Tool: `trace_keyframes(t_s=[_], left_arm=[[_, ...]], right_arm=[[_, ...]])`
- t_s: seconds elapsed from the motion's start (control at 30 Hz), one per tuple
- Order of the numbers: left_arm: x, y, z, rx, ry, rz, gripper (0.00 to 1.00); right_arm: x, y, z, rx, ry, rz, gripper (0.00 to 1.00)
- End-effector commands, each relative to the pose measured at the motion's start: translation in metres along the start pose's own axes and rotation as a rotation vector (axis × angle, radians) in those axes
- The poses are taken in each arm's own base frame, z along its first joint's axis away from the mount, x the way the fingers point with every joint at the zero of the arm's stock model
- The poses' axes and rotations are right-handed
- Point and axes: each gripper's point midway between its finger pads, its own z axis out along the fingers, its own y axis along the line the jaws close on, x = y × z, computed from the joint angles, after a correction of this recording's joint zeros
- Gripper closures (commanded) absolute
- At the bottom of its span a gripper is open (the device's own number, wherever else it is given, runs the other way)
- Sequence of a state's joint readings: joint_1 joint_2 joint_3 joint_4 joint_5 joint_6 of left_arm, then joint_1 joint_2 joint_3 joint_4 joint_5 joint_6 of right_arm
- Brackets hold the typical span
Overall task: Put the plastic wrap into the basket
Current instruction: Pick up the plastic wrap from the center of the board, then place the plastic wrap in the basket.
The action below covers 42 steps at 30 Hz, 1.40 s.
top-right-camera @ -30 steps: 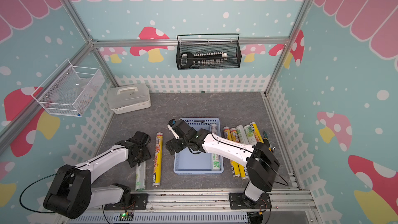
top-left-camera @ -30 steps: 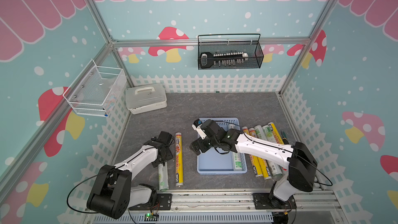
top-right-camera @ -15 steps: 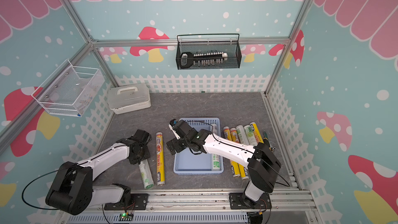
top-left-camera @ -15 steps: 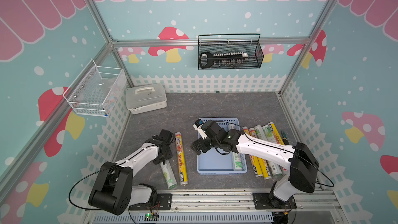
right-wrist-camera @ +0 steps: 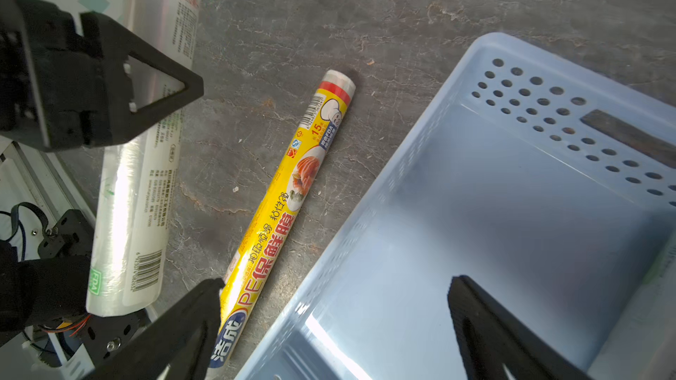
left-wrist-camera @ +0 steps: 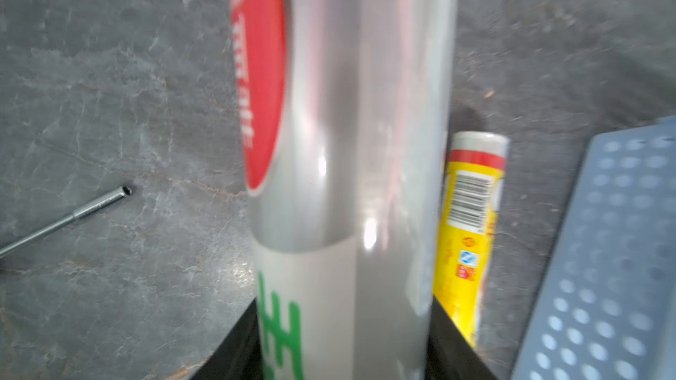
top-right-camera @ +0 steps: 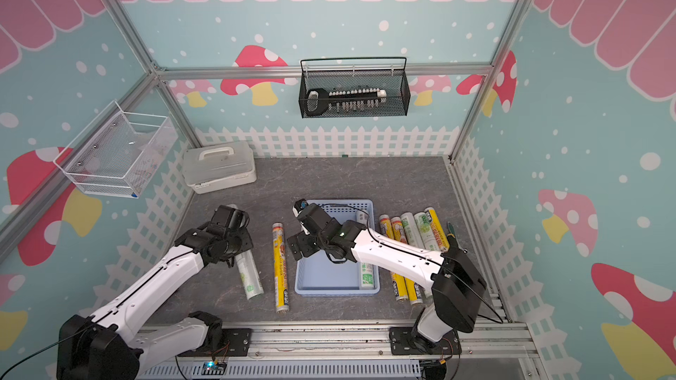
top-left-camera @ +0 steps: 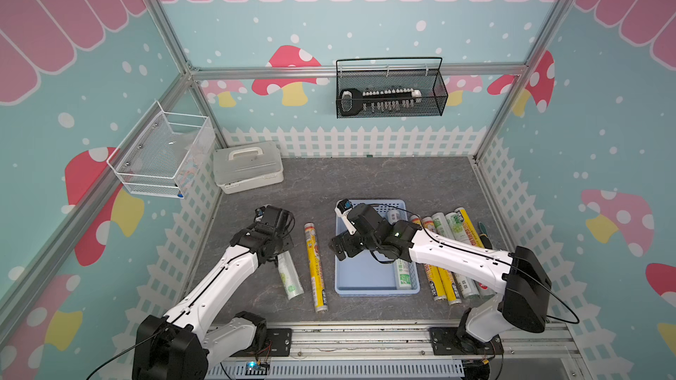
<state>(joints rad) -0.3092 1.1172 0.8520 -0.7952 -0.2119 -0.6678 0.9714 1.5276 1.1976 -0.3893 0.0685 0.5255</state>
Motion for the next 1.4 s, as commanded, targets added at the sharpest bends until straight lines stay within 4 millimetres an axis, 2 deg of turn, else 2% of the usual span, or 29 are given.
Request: trace_keyframes(t_s=[0.0, 0.13, 0.23, 0.33, 0.57, 0.67, 0.77, 0.83, 0.9, 1.0, 1.07, 1.23, 1.37], left_arm=[[-0.028, -0.041, -0.027, 0.151, -0.056, 0.039, 0.85], [-0.044, -0.099, -0.048, 0.341, -0.015, 0.080, 0.86], [-0.050, -0.141, -0.055, 0.456, 0.012, 0.112, 0.87], [-0.043, -0.183, -0.063, 0.562, 0.060, 0.158, 0.87], [-0.030, -0.237, -0.064, 0.696, 0.198, 0.160, 0.91], [-0.010, -0.256, -0.061, 0.728, 0.250, 0.177, 0.91], [0.012, -0.279, -0.056, 0.773, 0.223, 0.203, 0.91], [0.023, -0.291, -0.047, 0.783, 0.227, 0.162, 0.91], [0.033, -0.303, -0.042, 0.814, 0.263, 0.135, 0.91], [0.049, -0.312, -0.031, 0.805, 0.294, 0.134, 0.91], [0.055, -0.311, -0.023, 0.775, 0.297, 0.122, 0.91], [0.074, -0.306, 0.006, 0.696, 0.337, 0.091, 0.90], [0.093, -0.317, 0.019, 0.698, 0.396, 0.094, 0.89]], right_arm=[[-0.012, -0.030, -0.021, 0.100, -0.066, 0.082, 0.01], [-0.023, -0.063, -0.038, 0.159, -0.127, 0.208, 0.01], [-0.029, -0.085, -0.048, 0.177, -0.157, 0.294, 0.01], [-0.032, -0.106, -0.056, 0.187, -0.171, 0.377, 0.01], [-0.031, -0.142, -0.081, 0.212, -0.169, 0.482, 0.01], [-0.023, -0.147, -0.094, 0.216, -0.148, 0.497, 0.01], [-0.007, -0.145, -0.098, 0.208, -0.119, 0.441, 0.01], [0.013, -0.150, -0.100, 0.229, -0.093, 0.448, 0.01], [0.025, -0.148, -0.102, 0.203, -0.071, 0.468, 0.01], [0.040, -0.143, -0.103, 0.163, -0.044, 0.469, 0.01], [0.050, -0.142, -0.101, 0.152, -0.028, 0.470, 0.01], [0.063, -0.142, -0.092, 0.136, 0.022, 0.481, 0.01], [0.064, -0.142, -0.086, 0.127, 0.043, 0.479, 0.01]])
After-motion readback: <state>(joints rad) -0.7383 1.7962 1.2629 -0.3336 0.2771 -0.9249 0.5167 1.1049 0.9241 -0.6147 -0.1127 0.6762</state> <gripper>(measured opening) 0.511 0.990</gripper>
